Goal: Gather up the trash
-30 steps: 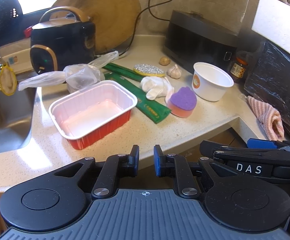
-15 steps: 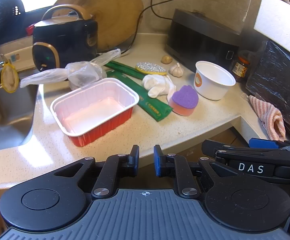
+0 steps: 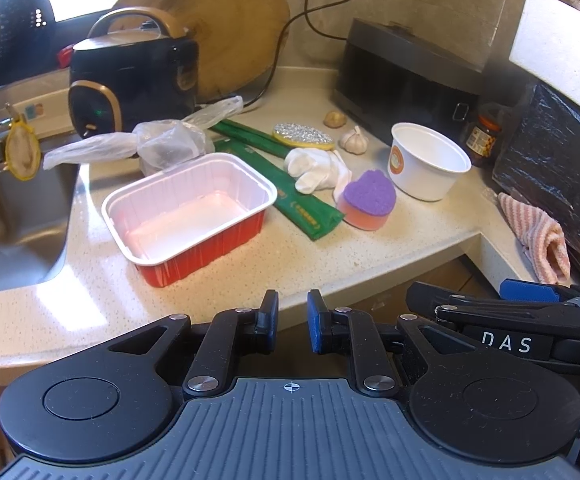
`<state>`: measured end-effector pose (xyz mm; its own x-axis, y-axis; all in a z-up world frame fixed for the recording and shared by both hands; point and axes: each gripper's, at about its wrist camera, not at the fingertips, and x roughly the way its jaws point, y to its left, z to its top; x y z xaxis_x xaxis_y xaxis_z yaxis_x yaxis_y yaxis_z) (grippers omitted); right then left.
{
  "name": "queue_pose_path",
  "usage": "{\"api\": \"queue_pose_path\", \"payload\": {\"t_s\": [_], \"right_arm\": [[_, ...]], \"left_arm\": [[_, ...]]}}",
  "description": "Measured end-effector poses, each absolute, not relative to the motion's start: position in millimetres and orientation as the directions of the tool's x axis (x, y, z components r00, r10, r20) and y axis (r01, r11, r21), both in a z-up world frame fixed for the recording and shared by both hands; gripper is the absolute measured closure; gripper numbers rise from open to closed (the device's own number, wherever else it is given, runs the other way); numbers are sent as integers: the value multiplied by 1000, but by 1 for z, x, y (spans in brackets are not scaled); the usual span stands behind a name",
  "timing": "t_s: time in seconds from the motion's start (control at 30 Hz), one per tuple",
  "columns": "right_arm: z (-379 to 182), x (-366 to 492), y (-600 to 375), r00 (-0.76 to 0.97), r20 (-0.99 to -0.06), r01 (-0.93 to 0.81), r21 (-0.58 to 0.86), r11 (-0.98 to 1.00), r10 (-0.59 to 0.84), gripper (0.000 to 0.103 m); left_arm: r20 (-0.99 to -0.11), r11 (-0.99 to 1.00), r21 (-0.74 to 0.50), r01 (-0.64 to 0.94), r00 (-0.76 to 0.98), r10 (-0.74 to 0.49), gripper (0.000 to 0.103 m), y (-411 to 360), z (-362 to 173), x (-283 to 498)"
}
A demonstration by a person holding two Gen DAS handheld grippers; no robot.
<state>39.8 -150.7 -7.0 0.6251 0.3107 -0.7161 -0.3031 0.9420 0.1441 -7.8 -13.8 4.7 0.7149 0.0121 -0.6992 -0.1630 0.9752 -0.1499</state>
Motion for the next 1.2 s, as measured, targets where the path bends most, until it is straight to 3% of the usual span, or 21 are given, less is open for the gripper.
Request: {"api": "queue_pose_path", "payload": {"t_s": [0.2,0.43,0.6,0.73,1.0,1.2], "right_arm": [[-8,37,-154,642,-686,-335,151,930,342,0],[-20,34,-143,732,-594,-324,129,937,334,0],[-28,36,-103,770,-600,-306,-46,951,219,0],[-39,55,-56,740,-653,-265,-61,962,163,0],[-48,81,12,675,-730,-150,6,989,107,0],[-54,81,-17,640,-767,-117,-49,992,38,0]], "left_arm": [[-686,966,-186,-180,728,4,85,-4,3,-13],[-665,921,-385,-54,708,-237,85,46,0,-4],[-636,985,-171,-9,765,-104,85,89,17,28],[-648,999,-46,10,761,-38,84,143,13,66],[-735,976,-126,178,643,-213,84,199,-25,124],[-765,973,-141,181,605,-223,80,186,-47,138]]}}
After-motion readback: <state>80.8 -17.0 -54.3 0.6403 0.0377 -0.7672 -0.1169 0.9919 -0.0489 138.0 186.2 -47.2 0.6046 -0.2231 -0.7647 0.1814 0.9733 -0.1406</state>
